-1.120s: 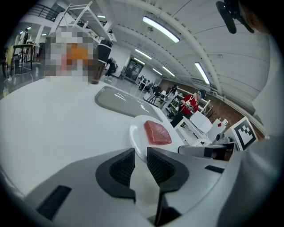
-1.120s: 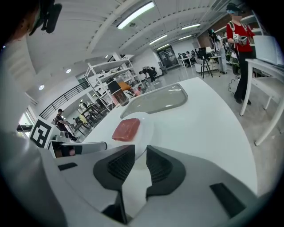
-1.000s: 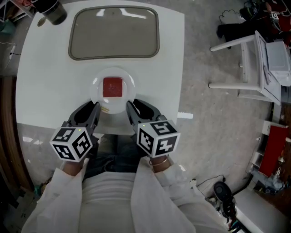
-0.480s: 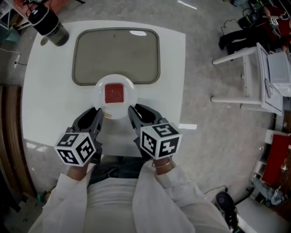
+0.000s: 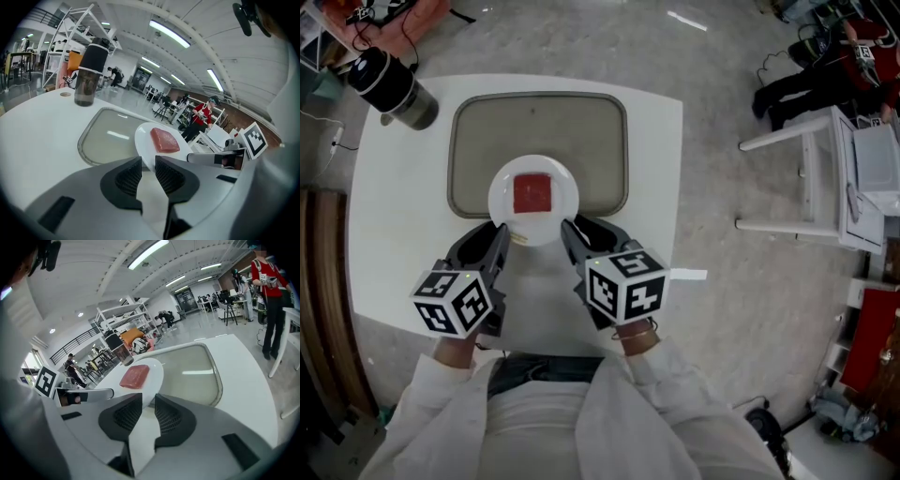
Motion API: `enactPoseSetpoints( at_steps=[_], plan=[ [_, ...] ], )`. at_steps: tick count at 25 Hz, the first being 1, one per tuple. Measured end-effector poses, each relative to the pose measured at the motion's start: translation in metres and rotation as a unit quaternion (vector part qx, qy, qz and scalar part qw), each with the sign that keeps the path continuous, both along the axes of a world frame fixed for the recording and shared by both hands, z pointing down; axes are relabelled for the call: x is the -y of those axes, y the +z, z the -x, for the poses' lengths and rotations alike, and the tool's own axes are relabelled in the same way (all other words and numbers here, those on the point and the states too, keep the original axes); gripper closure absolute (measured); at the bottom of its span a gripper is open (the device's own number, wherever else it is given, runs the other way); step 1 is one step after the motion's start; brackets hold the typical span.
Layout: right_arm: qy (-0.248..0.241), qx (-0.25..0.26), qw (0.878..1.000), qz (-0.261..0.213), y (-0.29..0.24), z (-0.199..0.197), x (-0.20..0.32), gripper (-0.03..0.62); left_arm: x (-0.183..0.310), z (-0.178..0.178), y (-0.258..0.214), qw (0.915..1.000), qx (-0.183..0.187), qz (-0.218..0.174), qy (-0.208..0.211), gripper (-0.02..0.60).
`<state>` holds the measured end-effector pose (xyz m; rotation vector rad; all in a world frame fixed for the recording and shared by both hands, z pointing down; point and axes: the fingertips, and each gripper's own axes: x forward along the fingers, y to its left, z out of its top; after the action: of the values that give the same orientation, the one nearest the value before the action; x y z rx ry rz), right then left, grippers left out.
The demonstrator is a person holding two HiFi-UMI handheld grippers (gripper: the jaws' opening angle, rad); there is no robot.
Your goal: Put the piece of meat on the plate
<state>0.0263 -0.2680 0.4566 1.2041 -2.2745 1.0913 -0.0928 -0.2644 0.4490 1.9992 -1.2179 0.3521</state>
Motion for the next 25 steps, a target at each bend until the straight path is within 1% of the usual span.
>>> enactPoseSetpoints(
  at_steps=[4,11,15,19,25],
  plan=[
    [0.001,0.004,1.0,0.005,0.007,-0.001,0.023,0.503,0.024,-0.001,0.003,0.9999,0.011,-0.005,0.004,0.499],
    [0.003,0.002,1.0,0.009,0.02,0.002,0.062,0.502,0.061,0.002,0.012,0.9998,0.017,-0.011,0.001,0.499],
    [0.0,-0.001,1.0,0.008,0.027,0.004,0.079,0.502,0.075,0.003,0.021,0.9998,0.017,-0.007,-0.006,0.499],
    [-0.005,0.004,1.0,0.013,0.033,0.008,0.094,0.502,0.089,0.007,0.03,0.9999,0.009,0.0,-0.014,0.499],
    [-0.011,0.0,1.0,0.028,0.04,0.007,0.108,0.502,0.101,0.005,0.031,0.9995,0.028,0.002,-0.012,0.497]
  ],
)
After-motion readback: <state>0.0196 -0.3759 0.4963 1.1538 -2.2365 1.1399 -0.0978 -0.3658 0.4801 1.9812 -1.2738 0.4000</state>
